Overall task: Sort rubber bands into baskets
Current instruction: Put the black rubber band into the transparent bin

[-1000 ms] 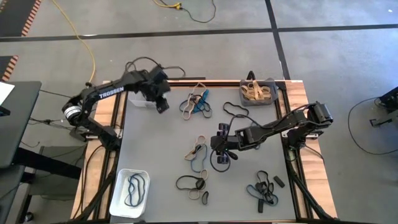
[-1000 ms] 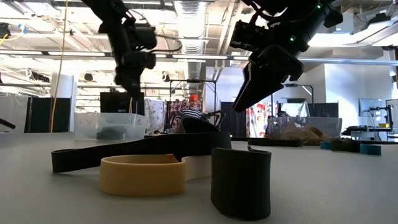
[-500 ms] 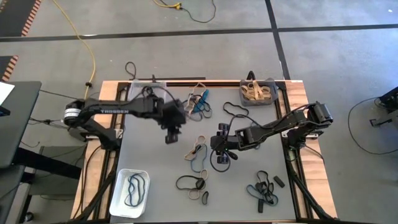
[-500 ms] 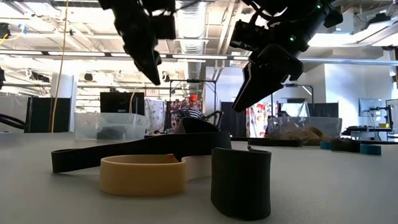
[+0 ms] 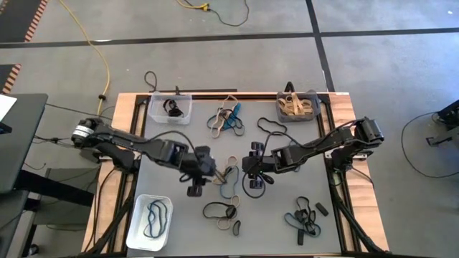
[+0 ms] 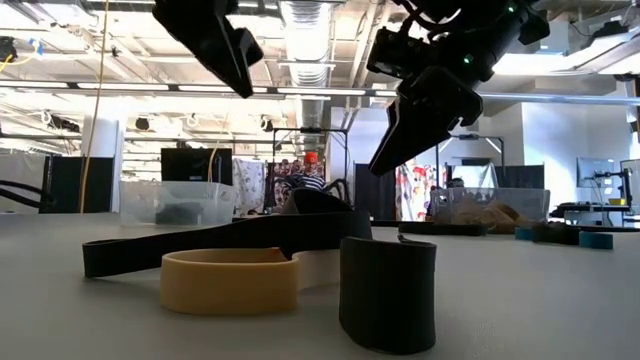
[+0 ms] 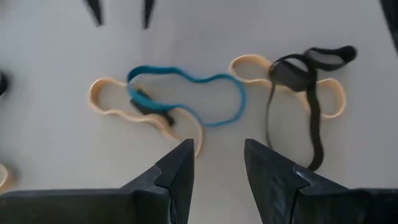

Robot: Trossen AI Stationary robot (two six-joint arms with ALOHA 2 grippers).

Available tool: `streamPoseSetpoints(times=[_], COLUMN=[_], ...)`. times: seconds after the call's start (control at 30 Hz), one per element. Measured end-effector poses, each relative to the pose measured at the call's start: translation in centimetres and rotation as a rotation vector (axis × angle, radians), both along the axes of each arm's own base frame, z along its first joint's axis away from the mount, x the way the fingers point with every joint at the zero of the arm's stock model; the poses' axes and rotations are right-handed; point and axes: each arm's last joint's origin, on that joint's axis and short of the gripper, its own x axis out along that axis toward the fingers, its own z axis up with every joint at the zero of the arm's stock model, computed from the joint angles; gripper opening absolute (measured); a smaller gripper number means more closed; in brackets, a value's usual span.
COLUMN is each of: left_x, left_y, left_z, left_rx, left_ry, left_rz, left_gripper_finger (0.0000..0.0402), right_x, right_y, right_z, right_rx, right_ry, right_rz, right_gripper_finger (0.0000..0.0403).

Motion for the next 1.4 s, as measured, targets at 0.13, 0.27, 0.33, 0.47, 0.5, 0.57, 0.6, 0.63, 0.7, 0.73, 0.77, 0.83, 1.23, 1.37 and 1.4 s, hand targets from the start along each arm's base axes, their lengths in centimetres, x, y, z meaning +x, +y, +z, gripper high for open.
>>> streamPoseSetpoints(times=[0.13,0.27,0.33,0.47,0.5,0.57,0.6,0.63,0.7,0.73,0.77,0.83,1.23,1.37,1.4], left_x=[0.3,0.8,1.2,2.2,2.5,3.0,3.2,3.3,3.6,3.6,3.7,3.9,3.5,3.5,3.4], left_y=[-2.3,-4.3,-5.2,-6.3,-6.5,-6.7,-6.7,-6.7,-6.7,-6.7,-6.8,-6.8,-6.4,-6.6,-6.7], left_z=[-0.9,-2.8,-4.0,-6.9,-7.6,-9.0,-9.8,-10.5,-11.7,-12.3,-12.5,-13.0,-10.5,-9.5,-9.5], left_rx=[0.012,0.033,0.044,0.056,0.057,0.066,0.078,0.090,0.114,0.126,0.134,0.145,0.154,0.122,0.114], left_ry=[0.000,0.040,0.064,0.117,0.129,0.150,0.166,0.184,0.206,0.218,0.220,0.227,0.159,0.114,0.111], left_rz=[-0.042,-0.087,-0.107,-0.106,-0.101,-0.083,-0.071,-0.062,-0.041,-0.032,-0.027,-0.020,-0.037,-0.028,-0.027], left_gripper_finger=[0.0131,0.0131,0.0131,0.0131,0.0131,0.0131,0.0131,0.0131,0.0131,0.0131,0.0131,0.0129,0.0051,0.0055,0.0059], right_x=[0.0,0.1,0.1,0.2,0.2,0.2,0.2,0.2,0.2,0.2,0.3,0.3,0.2,0.3,0.2], right_y=[0.0,0.0,0.0,0.0,0.0,0.0,0.0,0.0,0.0,0.0,0.0,0.0,0.0,0.0,0.0], right_z=[0.0,0.1,0.1,0.2,0.2,0.2,0.2,0.2,0.2,0.2,0.2,0.2,0.2,0.2,0.2], right_rx=[0.000,-0.001,0.000,0.001,0.002,0.003,0.004,0.004,0.004,0.004,0.004,0.004,0.003,0.003,0.003], right_ry=[-0.001,-0.009,-0.014,-0.021,-0.022,-0.023,-0.027,-0.028,-0.029,-0.031,-0.032,-0.031,-0.030,-0.030,-0.030], right_rz=[0.001,0.002,0.003,0.007,0.008,0.008,0.008,0.008,0.008,0.008,0.008,0.009,0.011,0.011,0.011], right_gripper_finger=[0.0217,0.0217,0.0217,0.0217,0.0217,0.0217,0.0217,0.0217,0.0217,0.0217,0.0217,0.0217,0.0217,0.0217,0.0217])
